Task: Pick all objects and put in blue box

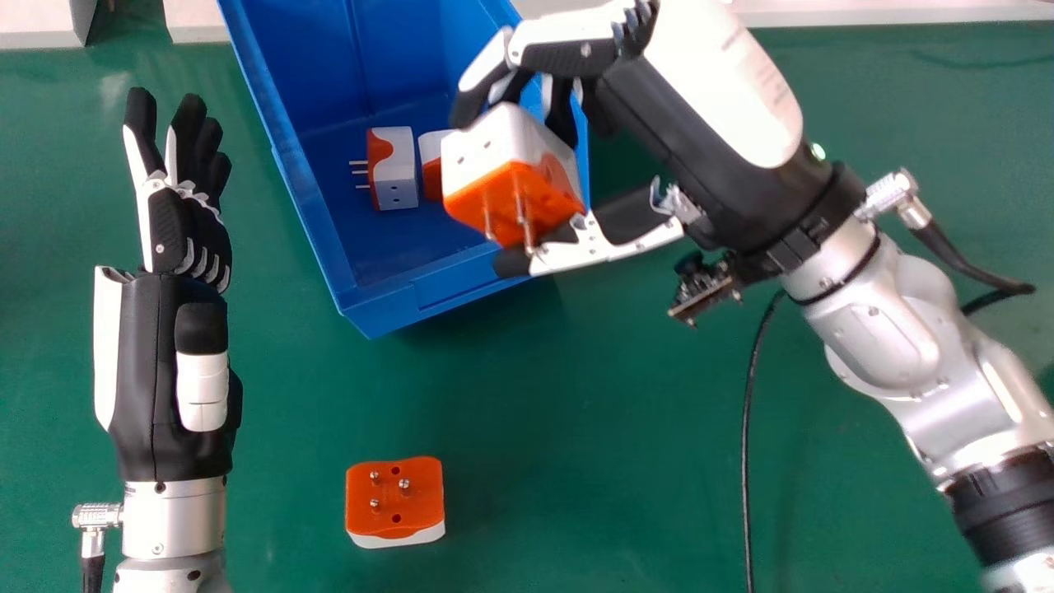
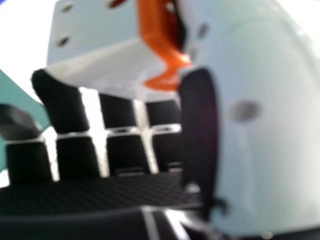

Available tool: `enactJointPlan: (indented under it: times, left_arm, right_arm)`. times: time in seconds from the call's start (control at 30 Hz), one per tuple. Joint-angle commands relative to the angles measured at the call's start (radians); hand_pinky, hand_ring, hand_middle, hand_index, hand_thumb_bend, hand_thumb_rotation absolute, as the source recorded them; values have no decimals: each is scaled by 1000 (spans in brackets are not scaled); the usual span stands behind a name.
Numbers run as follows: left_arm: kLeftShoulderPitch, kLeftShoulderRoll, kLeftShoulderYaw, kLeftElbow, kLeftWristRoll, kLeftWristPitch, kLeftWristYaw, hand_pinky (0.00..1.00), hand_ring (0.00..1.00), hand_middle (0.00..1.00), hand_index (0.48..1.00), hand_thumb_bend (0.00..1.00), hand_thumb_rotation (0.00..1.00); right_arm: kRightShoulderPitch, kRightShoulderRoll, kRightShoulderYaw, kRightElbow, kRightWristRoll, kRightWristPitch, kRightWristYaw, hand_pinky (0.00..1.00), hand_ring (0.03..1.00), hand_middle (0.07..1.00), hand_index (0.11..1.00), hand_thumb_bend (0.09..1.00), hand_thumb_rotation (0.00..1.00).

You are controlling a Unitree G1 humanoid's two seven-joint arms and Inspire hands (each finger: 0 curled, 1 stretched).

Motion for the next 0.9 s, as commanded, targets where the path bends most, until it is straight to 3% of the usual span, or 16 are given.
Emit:
enactJointPlan:
  times: [0.0,0.27,0.5,0.73,0.87]
  left_arm:
    - [-13,8,0,-10,-5,-8,-4,1000,1000,1000,1000,984,995]
    - [-23,5,-2,4,0,-17,-4,1000,1000,1000,1000,985,995]
    - [-30,4,-1,14,-2,-23,-7,1000,1000,1000,1000,984,994]
    - [-32,8,1,14,-8,-21,-9,1000,1000,1000,1000,985,994]
    - [-38,8,5,20,-1,-24,-5,1000,1000,1000,1000,987,994]
  right_arm:
    - [-76,30,-25,0,7,3,-39,116,207,471,497,528,0]
    - [-244,92,-16,167,-54,50,-121,170,261,477,506,525,0]
    - [-416,130,9,372,-51,60,-113,266,335,493,515,519,0]
    - [-585,164,72,587,-147,106,-238,265,343,486,524,515,0]
    - [-657,179,111,690,-193,162,-305,244,341,477,534,512,0]
